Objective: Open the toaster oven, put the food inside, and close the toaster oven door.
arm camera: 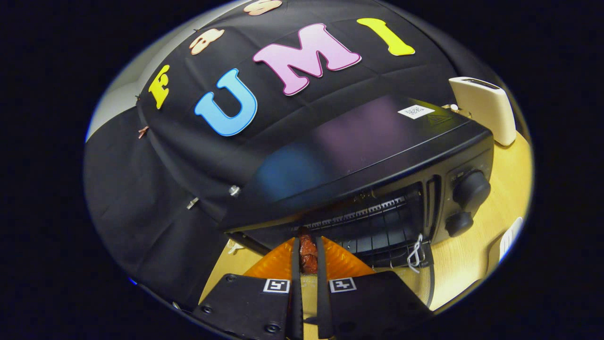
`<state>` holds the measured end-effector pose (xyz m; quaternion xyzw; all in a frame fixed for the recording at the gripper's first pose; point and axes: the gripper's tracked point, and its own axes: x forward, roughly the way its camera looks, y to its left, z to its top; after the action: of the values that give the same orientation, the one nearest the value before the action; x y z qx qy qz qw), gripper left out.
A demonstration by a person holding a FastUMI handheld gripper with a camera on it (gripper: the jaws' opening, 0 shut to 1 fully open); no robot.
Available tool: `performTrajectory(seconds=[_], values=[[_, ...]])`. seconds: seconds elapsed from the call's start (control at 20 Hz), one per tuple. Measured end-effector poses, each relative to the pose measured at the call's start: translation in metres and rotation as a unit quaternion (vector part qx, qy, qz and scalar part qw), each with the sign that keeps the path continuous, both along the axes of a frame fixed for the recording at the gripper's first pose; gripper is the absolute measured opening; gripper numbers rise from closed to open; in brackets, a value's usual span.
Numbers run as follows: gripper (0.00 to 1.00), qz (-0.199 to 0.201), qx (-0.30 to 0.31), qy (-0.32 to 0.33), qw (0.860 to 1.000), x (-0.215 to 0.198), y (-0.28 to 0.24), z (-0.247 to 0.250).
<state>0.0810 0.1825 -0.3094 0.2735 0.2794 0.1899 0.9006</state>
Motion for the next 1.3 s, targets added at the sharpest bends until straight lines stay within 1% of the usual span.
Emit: performTrajectory(seconds=[0.15,0.25,0.4,0.45,0.55,0.6,0.65,0.85,1.15,1.3], values=[[0.16,-0.006,-0.04,-0.026,0.999,0.016,-0.003,-0.014],[0.19,-0.015,-0.097,-0.036,0.995,0.024,-0.012,-0.025],[0.35,-0.022,-0.195,-0.05,0.979,0.037,-0.03,-0.044],[0.42,-0.02,-0.217,-0.054,0.974,0.036,-0.035,-0.045],[0.78,-0.006,-0.228,-0.06,0.972,0.033,-0.033,-0.045],[0.96,-0.007,-0.235,-0.066,0.97,0.031,-0.034,-0.041],[1.0,-0.007,-0.24,-0.07,0.968,0.028,-0.035,-0.036],[0.99,-0.005,-0.235,-0.066,0.97,0.004,-0.039,-0.014],[0.99,-0.041,-0.238,-0.027,0.97,-0.056,-0.038,0.015],[0.99,-0.048,-0.236,-0.005,0.971,-0.085,-0.033,0.021]])
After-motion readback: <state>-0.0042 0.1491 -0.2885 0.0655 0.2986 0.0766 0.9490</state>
